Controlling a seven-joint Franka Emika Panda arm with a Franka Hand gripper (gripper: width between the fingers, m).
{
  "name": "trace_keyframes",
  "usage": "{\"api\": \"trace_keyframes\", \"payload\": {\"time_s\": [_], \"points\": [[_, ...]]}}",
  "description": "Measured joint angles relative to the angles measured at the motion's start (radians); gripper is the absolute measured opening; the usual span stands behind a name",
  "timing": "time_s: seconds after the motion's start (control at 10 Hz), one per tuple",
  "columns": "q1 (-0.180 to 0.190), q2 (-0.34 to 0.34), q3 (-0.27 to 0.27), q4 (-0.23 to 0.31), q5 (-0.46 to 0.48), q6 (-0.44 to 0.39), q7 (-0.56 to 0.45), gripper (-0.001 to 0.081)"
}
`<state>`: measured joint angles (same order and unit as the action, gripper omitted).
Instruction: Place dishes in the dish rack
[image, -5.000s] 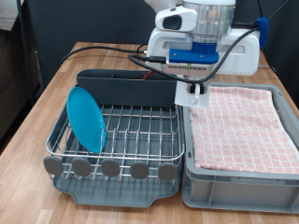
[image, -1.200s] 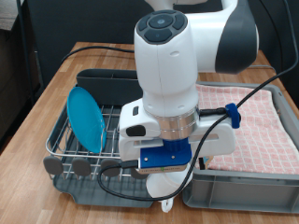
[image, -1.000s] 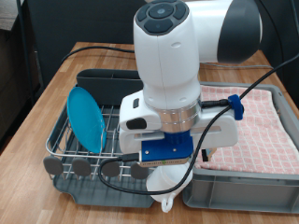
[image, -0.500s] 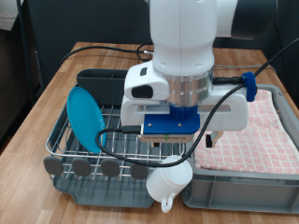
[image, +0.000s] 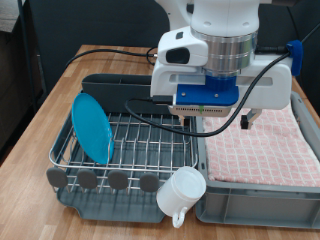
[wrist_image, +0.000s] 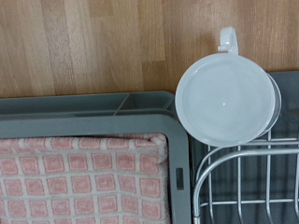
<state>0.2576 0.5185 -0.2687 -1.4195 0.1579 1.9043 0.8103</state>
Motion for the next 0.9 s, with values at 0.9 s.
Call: {"api": "trace_keyframes", "payload": {"time_s": [0.9], "points": [[0.149, -0.237, -0.001, -0.302, -0.098, 0.103, 0.170, 0.0802]]}}
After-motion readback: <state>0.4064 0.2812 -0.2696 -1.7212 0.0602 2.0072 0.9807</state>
